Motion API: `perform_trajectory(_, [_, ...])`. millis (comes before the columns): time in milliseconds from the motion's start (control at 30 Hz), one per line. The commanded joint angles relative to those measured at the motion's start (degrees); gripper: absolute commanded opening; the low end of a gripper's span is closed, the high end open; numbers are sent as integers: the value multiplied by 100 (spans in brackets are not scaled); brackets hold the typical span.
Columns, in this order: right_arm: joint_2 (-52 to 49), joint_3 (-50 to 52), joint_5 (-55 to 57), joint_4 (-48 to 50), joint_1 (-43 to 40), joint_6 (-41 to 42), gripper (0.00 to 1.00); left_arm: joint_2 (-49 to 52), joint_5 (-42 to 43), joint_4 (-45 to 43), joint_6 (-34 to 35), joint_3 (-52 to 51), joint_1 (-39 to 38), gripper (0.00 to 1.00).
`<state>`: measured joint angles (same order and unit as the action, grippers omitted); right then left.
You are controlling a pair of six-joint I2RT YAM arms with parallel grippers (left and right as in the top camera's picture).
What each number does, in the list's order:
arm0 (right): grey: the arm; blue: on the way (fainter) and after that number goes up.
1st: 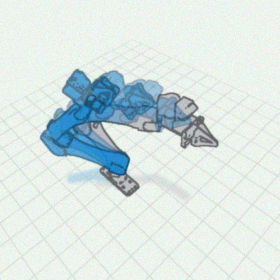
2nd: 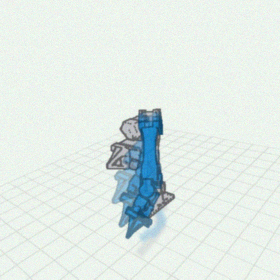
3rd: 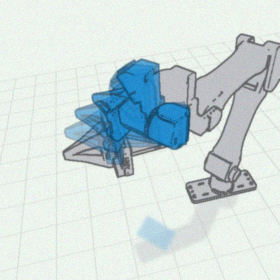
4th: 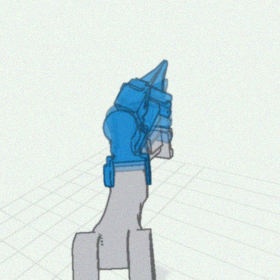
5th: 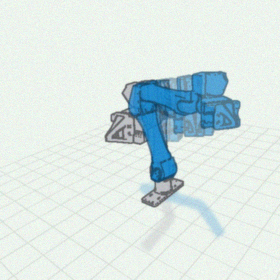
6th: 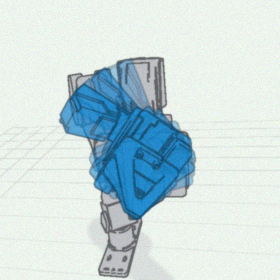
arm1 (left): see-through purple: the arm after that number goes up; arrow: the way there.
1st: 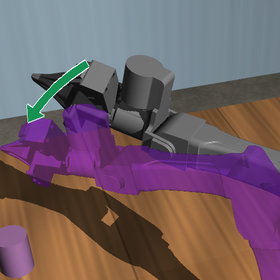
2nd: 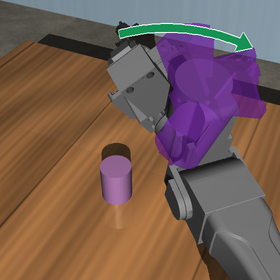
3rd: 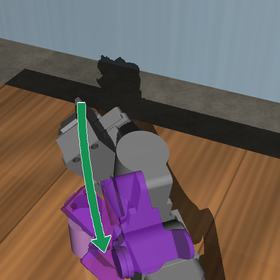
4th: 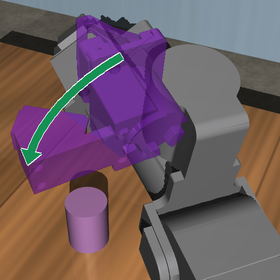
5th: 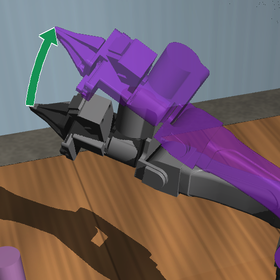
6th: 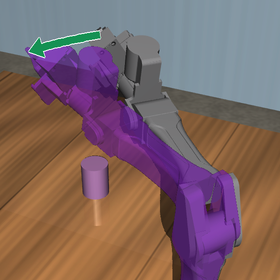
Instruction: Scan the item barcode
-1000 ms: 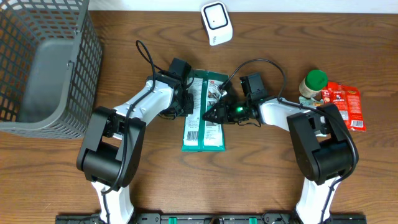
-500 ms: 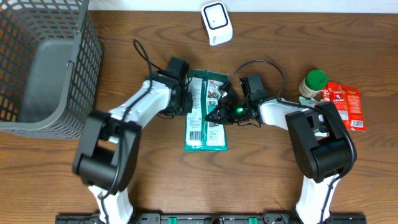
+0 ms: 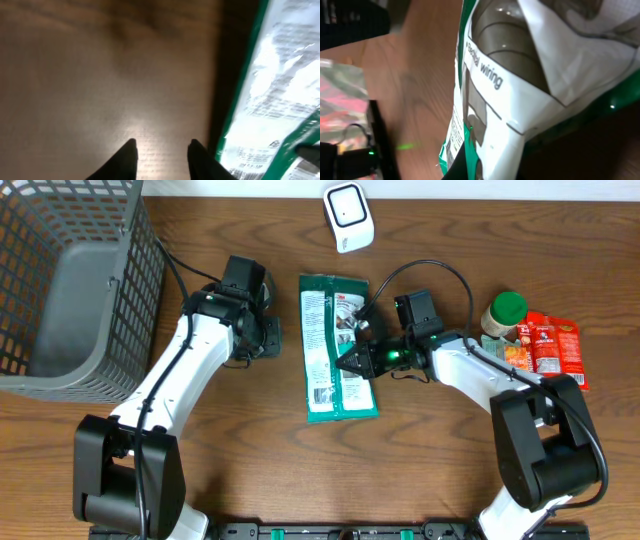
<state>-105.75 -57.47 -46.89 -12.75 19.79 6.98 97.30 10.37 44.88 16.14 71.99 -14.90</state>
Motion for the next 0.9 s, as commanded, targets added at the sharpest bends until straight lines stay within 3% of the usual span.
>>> perform_trajectory(0, [315,9,697,-227,-24,-601,1,44,-238,199,-107,-4,205,38])
perform_trajectory(100, [597,9,1296,-516,-24,-894,1,44,-245,352,-55,-4,435,46])
perform_trajectory(267, [1134,9,2162,-975,4,-1445,1,44,-245,531,219,-13,909,50])
perform_trajectory(467, [1394,9,2371,-1349,142,-2188,1,44,-249,533,212,-13,1279,58])
perform_trajectory(500, [1394,9,2465,-1429,203,-2352,1,44,-249,520,214,-13,1322,60])
perform_trajectory(567, [1394,9,2599,-1572,358,-2664,1,44,-249,496,214,-15,1403,77])
perform_trajectory(867, [1401,9,3746,-1576,1320,-2828,1,44,-398,433,210,-15,1537,86])
